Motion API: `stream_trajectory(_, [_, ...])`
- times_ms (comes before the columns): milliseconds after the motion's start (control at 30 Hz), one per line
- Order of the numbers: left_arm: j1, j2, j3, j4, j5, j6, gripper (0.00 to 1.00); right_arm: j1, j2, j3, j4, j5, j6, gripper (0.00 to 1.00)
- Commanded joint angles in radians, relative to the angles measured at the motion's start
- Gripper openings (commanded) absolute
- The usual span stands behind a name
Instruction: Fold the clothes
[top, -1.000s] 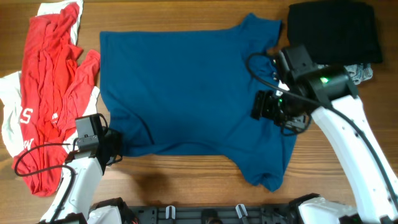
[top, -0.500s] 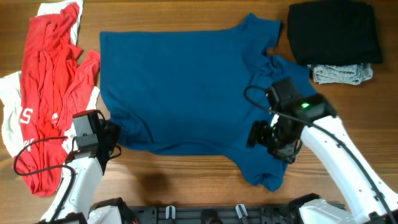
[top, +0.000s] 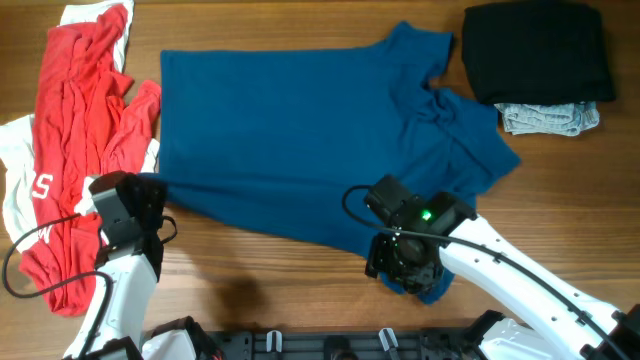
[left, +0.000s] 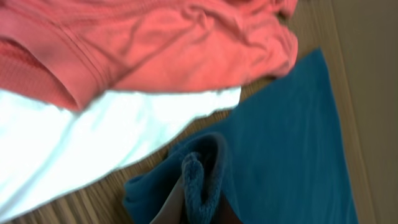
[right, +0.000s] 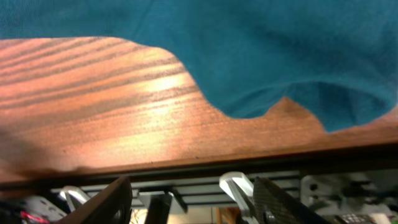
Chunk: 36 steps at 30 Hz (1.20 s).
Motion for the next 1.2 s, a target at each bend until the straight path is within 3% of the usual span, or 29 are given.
stream_trajectory(0, [0.039, 0.003, -0.005, 0.016, -0.025, 0.024, 0.04, 0.009, 0.006, -0.037, 0.023, 0.039, 0.075, 0.62])
stream_trajectory(200, [0.056, 0.003, -0.005, 0.089, -0.025, 0.024, 0.04, 0.009, 0.007, -0.101, 0.026, 0.039, 0.119, 0.61])
stream_trajectory(467, [0.056, 0.003, -0.005, 0.124, -0.026, 0.024, 0.04, 0.008, 0.007, -0.161, 0.063, 0.049, 0.143, 0.44])
stream_trajectory(667, [0.056, 0.003, -0.005, 0.124, -0.026, 0.024, 0.04, 0.008, 0.007, -0.255, 0.132, 0.061, 0.195, 0.43])
stream_trajectory(1000, [0.056, 0.003, -0.005, 0.112, -0.026, 0.024, 0.04, 0.008, 0.027, -0.271, 0.213, 0.148, 0.22, 0.52])
stream_trajectory(1133, [0.056, 0.003, -0.005, 0.107, -0.026, 0.024, 0.04, 0.007, 0.076, -0.283, 0.213, 0.153, 0.229, 0.51])
stream_trajectory(1167, [0.056, 0.003, -0.005, 0.105, -0.026, 0.024, 0.04, 0.007, 0.086, -0.283, 0.213, 0.153, 0.229, 0.47])
